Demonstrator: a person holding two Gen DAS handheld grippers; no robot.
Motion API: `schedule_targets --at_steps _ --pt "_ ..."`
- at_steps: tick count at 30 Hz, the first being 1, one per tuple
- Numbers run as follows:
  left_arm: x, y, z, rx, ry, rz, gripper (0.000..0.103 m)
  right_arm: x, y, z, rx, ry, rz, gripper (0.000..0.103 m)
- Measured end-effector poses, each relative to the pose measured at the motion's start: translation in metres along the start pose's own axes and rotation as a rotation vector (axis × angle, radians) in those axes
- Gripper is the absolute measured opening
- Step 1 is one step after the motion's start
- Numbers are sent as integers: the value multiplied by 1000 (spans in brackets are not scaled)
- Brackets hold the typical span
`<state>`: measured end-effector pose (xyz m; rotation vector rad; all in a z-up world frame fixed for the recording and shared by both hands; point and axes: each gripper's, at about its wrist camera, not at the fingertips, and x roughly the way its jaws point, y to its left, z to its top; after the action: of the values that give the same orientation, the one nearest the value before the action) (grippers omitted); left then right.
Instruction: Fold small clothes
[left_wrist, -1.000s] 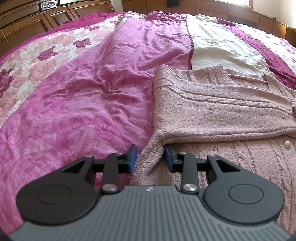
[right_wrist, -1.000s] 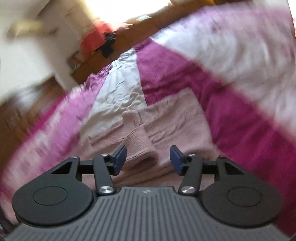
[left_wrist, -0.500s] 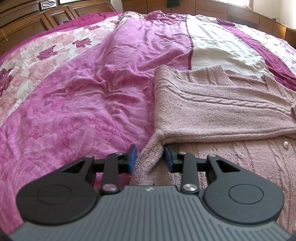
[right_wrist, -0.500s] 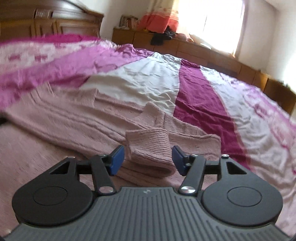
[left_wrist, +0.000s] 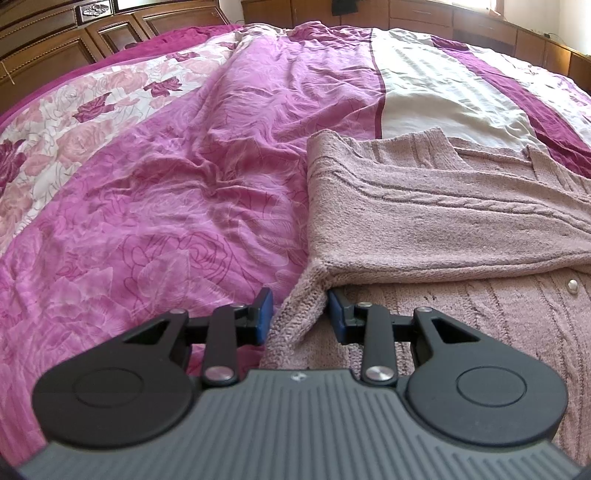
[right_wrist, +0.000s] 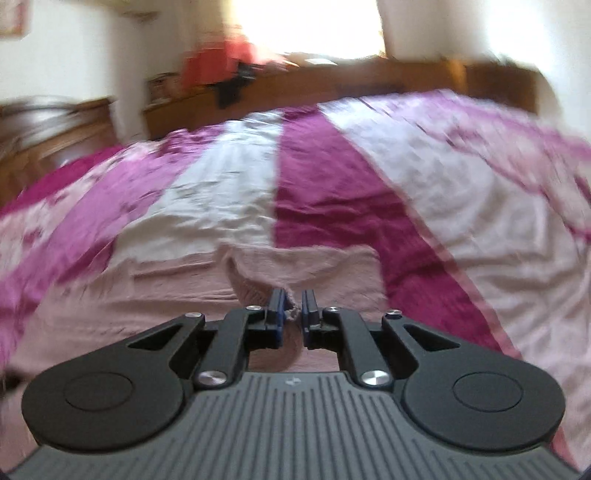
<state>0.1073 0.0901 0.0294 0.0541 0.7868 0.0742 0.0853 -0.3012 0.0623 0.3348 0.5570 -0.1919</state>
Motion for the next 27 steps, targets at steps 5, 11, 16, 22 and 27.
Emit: schedule_targets --at_steps 5,11,16,22,27 --pt "1 0 -1 11 -2 3 35 14 -32 -6 122 52 -112 14" --pt "1 -3 -1 24 -4 11 35 1 -29 -13 112 10 -3 45" --pt "0 -5 -1 36 -8 18 35 15 -9 -24 6 57 -1 56" --pt "-13 -1 -2 33 -10 9 34 23 -6 -33 -34 62 -17 60" --pt "-33 1 -4 29 -21 -21 34 -7 -1 -30 -47 47 52 66"
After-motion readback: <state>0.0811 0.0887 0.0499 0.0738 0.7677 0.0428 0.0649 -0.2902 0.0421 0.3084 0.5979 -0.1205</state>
